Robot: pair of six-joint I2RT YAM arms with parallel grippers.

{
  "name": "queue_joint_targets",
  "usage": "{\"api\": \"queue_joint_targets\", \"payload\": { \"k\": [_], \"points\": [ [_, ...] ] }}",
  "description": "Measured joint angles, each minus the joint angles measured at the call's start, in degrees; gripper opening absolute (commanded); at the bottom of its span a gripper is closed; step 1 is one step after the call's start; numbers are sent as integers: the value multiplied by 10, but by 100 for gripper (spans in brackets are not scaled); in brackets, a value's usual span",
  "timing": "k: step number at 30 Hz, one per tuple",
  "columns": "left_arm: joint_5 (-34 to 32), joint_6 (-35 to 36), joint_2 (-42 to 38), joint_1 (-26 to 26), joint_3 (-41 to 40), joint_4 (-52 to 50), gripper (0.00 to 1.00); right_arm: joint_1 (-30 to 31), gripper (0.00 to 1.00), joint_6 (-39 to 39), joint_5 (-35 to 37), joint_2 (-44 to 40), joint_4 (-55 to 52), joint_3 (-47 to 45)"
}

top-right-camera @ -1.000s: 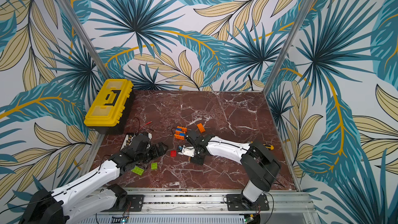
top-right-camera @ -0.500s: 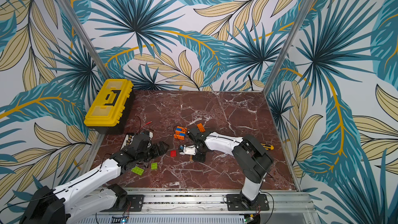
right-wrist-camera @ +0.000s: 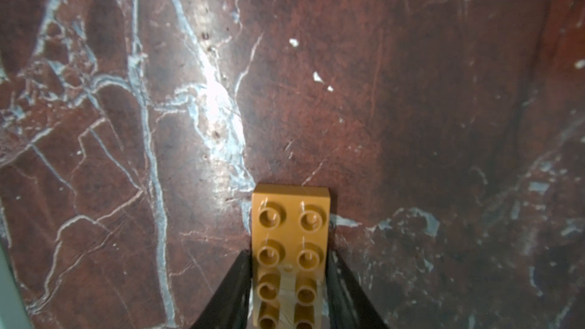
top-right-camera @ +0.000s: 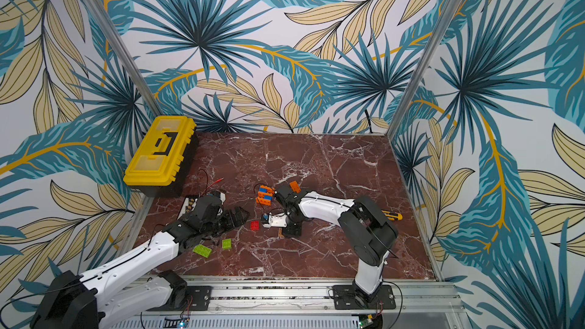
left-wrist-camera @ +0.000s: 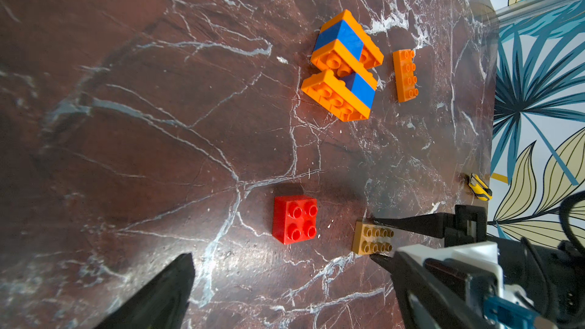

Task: Assemble the number 5 with lego
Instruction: Place the lego brick at the center of the board.

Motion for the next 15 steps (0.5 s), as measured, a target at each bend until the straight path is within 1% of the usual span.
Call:
{"api": "queue_joint_targets", "payload": {
  "k": [7,9,11,15],
  "points": [
    [1,2,0,0,0,0,100,-6,45,-12,5,0,4,0],
    [2,2,0,0,0,0,100,-7,47,-14,5,0,4,0],
    [2,2,0,0,0,0,100,-7,51,-17,5,0,4,0],
    [2,2,0,0,0,0,100,-7,53,-18,5,-1,4,0]
  ]
}}
